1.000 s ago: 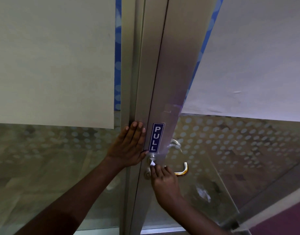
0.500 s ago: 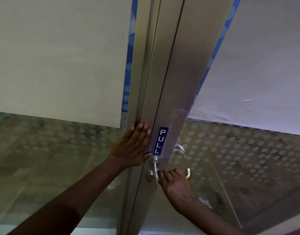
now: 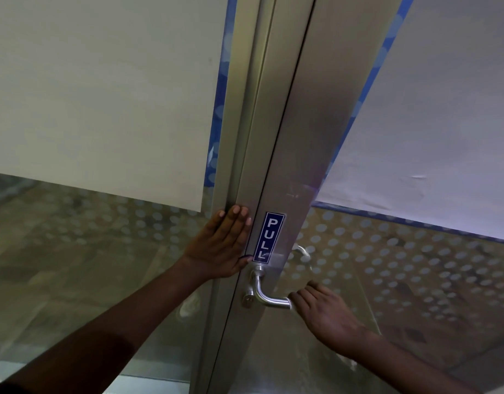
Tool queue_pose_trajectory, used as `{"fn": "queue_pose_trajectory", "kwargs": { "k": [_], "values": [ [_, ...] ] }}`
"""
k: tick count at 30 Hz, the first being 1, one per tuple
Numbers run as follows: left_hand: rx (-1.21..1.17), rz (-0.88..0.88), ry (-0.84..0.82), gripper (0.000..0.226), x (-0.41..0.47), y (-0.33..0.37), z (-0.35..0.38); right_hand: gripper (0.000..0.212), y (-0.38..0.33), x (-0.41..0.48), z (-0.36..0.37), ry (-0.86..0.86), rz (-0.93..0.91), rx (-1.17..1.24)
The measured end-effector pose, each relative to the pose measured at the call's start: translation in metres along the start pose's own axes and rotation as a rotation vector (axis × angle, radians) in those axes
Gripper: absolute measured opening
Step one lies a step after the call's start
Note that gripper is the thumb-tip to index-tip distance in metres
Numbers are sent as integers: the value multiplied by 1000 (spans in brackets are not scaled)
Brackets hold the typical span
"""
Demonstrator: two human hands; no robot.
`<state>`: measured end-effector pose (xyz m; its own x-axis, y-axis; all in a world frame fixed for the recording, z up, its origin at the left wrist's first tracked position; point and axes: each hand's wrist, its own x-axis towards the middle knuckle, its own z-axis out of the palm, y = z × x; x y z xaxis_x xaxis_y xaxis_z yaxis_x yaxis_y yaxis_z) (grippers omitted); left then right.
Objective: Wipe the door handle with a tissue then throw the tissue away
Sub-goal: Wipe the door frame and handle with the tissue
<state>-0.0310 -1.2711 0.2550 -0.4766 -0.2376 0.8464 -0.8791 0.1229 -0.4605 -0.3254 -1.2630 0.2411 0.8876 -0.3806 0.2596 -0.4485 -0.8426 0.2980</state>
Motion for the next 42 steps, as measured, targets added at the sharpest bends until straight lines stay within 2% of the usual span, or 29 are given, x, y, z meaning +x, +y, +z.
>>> {"fn": "queue_pose_trajectory", "kwargs": {
  "k": [2,5,8,13,19,29,33,37,39,42],
  "values": [
    [9,-2,0,80,0,0,0,28,12,-5,-1,18,-55,28],
    [11,-2,-5,80,0,1,0,20,28,-7,-7,22,-155,87],
    [15,1,-10,80,0,1,-1,22,40,-5,-14,-14,-247,102],
    [13,0,-5,81,1,1,-1,21,47,-2,-16,-32,-315,85],
    [16,2,-10,81,-1,1,2,18,53,8,-20,-80,-350,104],
    [14,4,-25,83,1,1,-1,23,59,5,-15,-133,-276,103],
    [16,2,-12,82,2,1,-1,35,56,0,-15,-143,-174,121],
    [12,0,-11,82,2,1,-1,22,53,-2,-10,-178,-8,118],
    [10,-2,-13,82,1,1,0,22,44,-4,-3,-158,228,148],
    [14,-2,-12,81,0,1,1,18,27,-12,11,141,708,329]
  ]
}}
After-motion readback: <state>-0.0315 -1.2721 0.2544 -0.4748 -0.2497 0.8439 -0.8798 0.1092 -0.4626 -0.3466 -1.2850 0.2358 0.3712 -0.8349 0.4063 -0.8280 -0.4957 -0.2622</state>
